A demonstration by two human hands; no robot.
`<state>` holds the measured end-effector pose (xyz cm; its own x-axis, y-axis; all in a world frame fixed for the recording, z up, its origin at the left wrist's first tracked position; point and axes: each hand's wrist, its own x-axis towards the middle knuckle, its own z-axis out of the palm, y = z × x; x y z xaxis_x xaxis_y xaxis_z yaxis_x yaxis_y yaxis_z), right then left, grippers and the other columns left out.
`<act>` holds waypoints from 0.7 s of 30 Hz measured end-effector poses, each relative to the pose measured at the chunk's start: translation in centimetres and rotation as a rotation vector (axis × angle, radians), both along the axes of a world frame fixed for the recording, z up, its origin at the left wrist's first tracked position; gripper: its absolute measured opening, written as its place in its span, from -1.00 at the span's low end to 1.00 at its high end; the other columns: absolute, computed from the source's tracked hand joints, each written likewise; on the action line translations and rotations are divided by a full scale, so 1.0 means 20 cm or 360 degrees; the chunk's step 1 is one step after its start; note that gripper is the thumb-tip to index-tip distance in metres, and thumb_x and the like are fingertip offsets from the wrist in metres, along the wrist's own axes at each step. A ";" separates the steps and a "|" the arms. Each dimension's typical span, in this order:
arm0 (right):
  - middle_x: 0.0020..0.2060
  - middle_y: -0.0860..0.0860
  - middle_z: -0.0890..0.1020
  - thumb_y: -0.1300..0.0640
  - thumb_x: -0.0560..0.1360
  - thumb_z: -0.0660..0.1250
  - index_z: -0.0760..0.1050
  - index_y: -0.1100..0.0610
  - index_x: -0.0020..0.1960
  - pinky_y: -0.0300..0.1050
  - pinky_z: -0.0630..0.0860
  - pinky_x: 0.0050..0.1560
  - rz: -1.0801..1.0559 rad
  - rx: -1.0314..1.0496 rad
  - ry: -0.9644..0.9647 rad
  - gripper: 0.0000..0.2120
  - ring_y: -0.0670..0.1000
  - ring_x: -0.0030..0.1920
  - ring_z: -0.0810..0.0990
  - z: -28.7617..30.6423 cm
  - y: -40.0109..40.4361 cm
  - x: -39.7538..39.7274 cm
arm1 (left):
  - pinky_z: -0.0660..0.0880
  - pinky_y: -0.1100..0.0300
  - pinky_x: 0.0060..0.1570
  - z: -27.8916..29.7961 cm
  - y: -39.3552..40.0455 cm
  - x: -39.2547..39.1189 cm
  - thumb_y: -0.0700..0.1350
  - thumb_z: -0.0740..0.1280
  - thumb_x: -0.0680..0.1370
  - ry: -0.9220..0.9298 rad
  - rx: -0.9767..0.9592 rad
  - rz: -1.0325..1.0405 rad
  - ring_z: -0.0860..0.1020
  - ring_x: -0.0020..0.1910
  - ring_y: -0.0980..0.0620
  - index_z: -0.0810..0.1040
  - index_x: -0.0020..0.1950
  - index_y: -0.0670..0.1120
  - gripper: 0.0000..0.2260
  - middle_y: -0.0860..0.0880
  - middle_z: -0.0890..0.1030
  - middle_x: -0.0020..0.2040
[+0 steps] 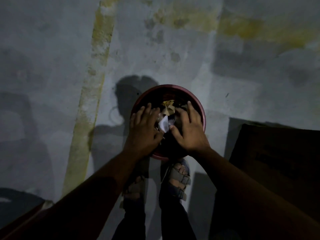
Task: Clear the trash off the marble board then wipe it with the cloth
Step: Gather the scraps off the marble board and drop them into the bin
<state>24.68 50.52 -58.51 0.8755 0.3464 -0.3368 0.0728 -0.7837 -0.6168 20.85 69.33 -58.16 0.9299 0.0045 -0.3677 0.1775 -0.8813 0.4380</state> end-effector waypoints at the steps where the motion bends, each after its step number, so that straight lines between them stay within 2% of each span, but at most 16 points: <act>1: 0.64 0.14 0.04 -0.16 0.60 0.24 0.22 0.03 0.58 0.11 0.10 0.53 0.0068 -0.0035 0.0017 -0.39 0.18 0.61 0.04 -0.01 0.01 0.00 | 0.12 -0.22 0.50 -0.02 -0.01 -0.01 0.24 0.09 0.47 0.0034 0.0031 -0.0013 0.14 0.58 -0.19 0.23 0.60 0.02 -0.29 -0.14 0.18 0.62; 4: 0.65 0.13 -0.01 -0.22 0.61 0.20 0.05 -0.04 0.64 0.22 0.03 0.56 0.0347 -0.0254 0.0196 -0.31 0.19 0.62 -0.03 -0.09 0.03 -0.01 | 0.17 -0.26 0.48 -0.11 -0.03 -0.03 0.28 0.03 0.49 0.0240 0.0123 -0.0124 0.14 0.56 -0.26 0.19 0.62 0.02 -0.28 -0.17 0.16 0.63; 7: 0.66 0.14 -0.09 -0.34 0.57 0.02 -0.06 -0.03 0.67 0.28 -0.11 0.58 0.0659 -0.0566 0.0292 -0.22 0.23 0.64 -0.13 -0.18 0.04 -0.02 | 0.15 -0.30 0.47 -0.19 -0.02 -0.04 0.23 0.08 0.50 0.0453 0.0168 -0.0360 -0.01 0.61 -0.27 0.08 0.65 0.01 -0.26 -0.17 0.03 0.66; 10: 0.65 0.15 -0.14 -0.33 0.61 0.10 -0.10 -0.07 0.66 0.30 -0.17 0.57 0.0721 -0.0654 0.0427 -0.25 0.26 0.63 -0.17 -0.22 0.04 -0.03 | 0.06 -0.29 0.52 -0.20 -0.03 -0.05 0.18 0.20 0.58 0.0559 0.0111 -0.0469 -0.10 0.63 -0.22 0.01 0.66 0.05 -0.29 -0.12 -0.10 0.67; 12: 0.65 0.16 -0.08 -0.29 0.63 0.09 -0.06 -0.05 0.66 0.33 -0.12 0.56 0.0699 -0.0643 0.0309 -0.29 0.27 0.63 -0.12 -0.19 0.03 -0.04 | 0.04 -0.23 0.51 -0.15 -0.02 -0.06 0.14 0.25 0.61 0.0454 0.0193 -0.0520 -0.09 0.63 -0.18 0.01 0.66 0.05 -0.31 -0.09 -0.07 0.67; 14: 0.64 0.20 -0.01 -0.28 0.64 0.06 0.01 0.00 0.65 0.35 -0.04 0.55 0.0655 -0.0618 0.0177 -0.31 0.31 0.62 -0.05 -0.11 0.02 -0.05 | 0.04 -0.16 0.52 -0.06 0.00 -0.06 0.13 0.23 0.63 0.0371 0.0258 -0.0506 -0.05 0.63 -0.15 0.01 0.66 0.03 -0.33 -0.08 -0.02 0.67; 16: 0.64 0.23 0.02 -0.27 0.63 0.07 0.04 0.03 0.64 0.36 0.02 0.54 0.0579 -0.0573 0.0207 -0.32 0.34 0.61 -0.04 0.04 0.02 -0.06 | 0.01 -0.13 0.53 0.08 0.01 -0.04 0.12 0.24 0.63 0.0372 0.0260 -0.0464 -0.05 0.63 -0.14 -0.01 0.66 0.01 -0.32 -0.08 -0.02 0.67; 18: 0.64 0.21 0.03 -0.29 0.59 0.03 0.06 0.01 0.63 0.36 0.04 0.55 0.0478 -0.0515 0.0258 -0.30 0.31 0.62 -0.04 0.25 0.04 -0.08 | -0.02 -0.14 0.54 0.28 0.01 -0.03 0.11 0.25 0.63 0.0373 0.0261 -0.0434 -0.07 0.63 -0.11 -0.03 0.66 0.00 -0.30 -0.05 -0.04 0.67; 21: 0.63 0.20 0.06 -0.25 0.55 0.02 0.07 0.03 0.63 0.34 0.03 0.56 0.0343 -0.0460 0.0222 -0.28 0.24 0.63 -0.04 0.63 0.05 -0.09 | 0.08 -0.21 0.53 0.63 0.02 0.00 0.09 0.27 0.61 0.0238 0.0242 -0.0408 -0.02 0.63 -0.13 0.04 0.65 0.00 -0.31 -0.08 0.01 0.67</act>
<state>22.80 51.48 -46.01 0.7319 0.3909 -0.5581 0.1859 -0.9026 -0.3883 20.79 69.80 -45.53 0.8436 -0.1574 -0.5133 -0.0062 -0.9589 0.2837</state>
